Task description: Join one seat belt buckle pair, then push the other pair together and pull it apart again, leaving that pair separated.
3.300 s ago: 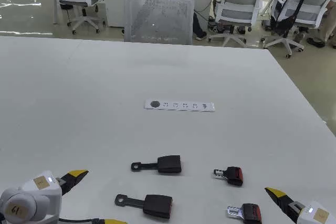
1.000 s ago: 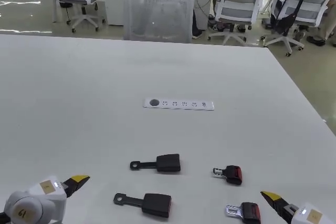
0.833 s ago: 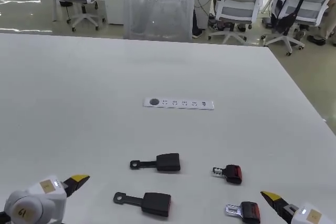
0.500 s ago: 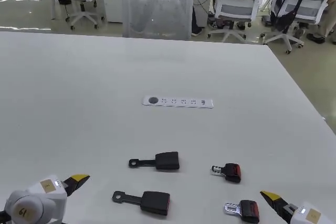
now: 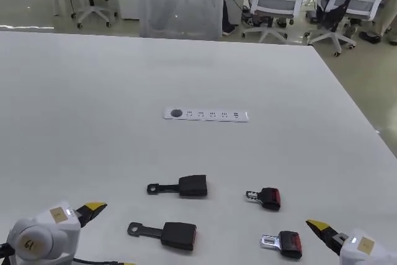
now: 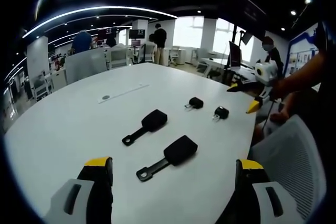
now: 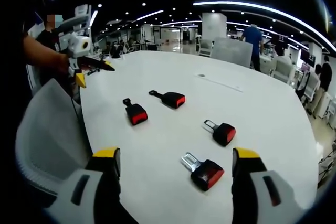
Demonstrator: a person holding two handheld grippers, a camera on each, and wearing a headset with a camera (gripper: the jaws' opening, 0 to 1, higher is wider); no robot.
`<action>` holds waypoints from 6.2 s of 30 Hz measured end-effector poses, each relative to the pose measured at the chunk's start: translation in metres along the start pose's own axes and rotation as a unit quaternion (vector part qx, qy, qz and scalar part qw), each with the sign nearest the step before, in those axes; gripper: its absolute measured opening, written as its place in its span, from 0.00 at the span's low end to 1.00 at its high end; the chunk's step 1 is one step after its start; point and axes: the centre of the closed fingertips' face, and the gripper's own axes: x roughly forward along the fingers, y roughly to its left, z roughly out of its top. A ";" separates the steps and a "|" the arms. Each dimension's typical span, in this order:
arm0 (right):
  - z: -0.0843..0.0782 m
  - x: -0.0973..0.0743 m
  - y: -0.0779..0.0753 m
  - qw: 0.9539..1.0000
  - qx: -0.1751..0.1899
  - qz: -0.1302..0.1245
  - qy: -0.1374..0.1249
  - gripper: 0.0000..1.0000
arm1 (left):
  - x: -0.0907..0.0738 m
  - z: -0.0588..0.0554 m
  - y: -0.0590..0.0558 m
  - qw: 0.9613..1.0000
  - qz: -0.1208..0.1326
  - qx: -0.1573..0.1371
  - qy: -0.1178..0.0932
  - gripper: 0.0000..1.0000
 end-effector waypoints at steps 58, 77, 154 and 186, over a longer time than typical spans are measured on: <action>-0.049 0.032 -0.044 0.991 -0.037 0.079 0.104 0.77 | 0.090 -0.010 -0.007 0.986 -0.104 0.089 0.096 0.90; -0.070 0.044 -0.045 0.977 -0.060 0.141 0.151 0.70 | 0.119 -0.025 -0.010 0.971 -0.155 0.126 0.132 0.81; -0.071 0.068 -0.026 0.936 -0.183 0.213 0.211 0.36 | 0.140 -0.057 -0.009 0.934 -0.192 0.232 0.190 0.34; -0.030 0.127 0.044 0.944 -0.161 0.221 0.187 0.36 | 0.140 -0.056 -0.008 0.933 -0.186 0.231 0.205 0.34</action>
